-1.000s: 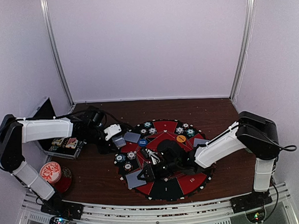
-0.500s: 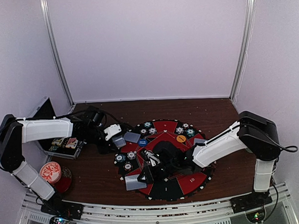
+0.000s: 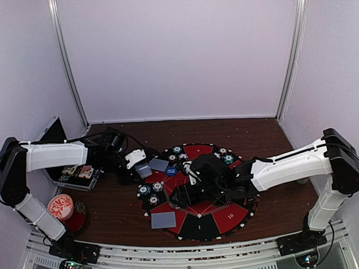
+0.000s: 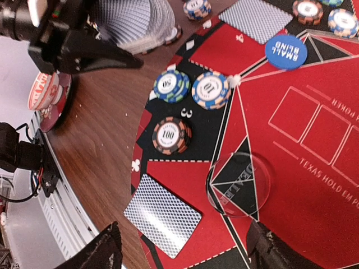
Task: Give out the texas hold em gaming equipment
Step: Pick up the poker card from the face-down deck piles.
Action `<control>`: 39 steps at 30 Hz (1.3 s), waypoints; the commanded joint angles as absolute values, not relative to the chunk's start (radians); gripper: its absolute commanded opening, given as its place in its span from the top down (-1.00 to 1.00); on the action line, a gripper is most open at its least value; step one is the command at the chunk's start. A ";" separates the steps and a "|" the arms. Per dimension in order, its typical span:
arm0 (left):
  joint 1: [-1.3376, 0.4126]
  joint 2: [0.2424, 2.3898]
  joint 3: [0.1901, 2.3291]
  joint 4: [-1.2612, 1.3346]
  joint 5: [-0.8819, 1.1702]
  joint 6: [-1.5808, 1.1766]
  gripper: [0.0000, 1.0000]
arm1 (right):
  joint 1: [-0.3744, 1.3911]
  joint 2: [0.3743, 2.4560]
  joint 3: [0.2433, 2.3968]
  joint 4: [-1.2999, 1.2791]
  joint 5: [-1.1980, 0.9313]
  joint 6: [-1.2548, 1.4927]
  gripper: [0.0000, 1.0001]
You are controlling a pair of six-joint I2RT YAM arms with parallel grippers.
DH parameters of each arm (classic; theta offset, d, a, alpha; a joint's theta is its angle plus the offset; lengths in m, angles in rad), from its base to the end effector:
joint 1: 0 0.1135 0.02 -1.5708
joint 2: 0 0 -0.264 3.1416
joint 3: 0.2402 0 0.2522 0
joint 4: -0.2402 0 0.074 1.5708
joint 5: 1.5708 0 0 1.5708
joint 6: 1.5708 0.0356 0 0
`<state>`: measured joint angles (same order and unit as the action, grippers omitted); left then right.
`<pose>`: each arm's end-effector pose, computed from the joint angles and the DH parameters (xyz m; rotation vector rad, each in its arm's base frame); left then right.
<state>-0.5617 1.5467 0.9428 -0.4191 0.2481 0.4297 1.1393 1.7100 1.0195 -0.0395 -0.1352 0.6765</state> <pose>0.2542 -0.1703 0.1951 1.3106 2.2331 -0.3699 0.1483 0.3337 0.1923 -0.6582 2.4580 1.0022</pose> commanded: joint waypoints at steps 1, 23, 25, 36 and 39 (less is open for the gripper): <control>-0.557 1.533 0.974 -0.421 0.364 0.475 0.24 | 1.144 1.628 0.993 -0.026 -0.015 0.644 -0.61; -0.635 1.419 0.919 -0.515 0.606 0.660 0.23 | 1.085 1.786 1.047 0.413 -0.287 0.802 -0.79; -0.637 1.425 0.920 -0.514 0.605 0.660 0.23 | 1.084 1.796 1.050 0.440 -0.312 0.819 -0.80; -0.653 1.435 0.920 -0.526 0.613 0.675 0.22 | 1.076 1.874 1.110 0.416 -0.269 0.842 -0.81; -0.658 1.436 0.918 -0.527 0.613 0.678 0.22 | 1.068 1.888 1.115 0.430 -0.273 0.853 -0.81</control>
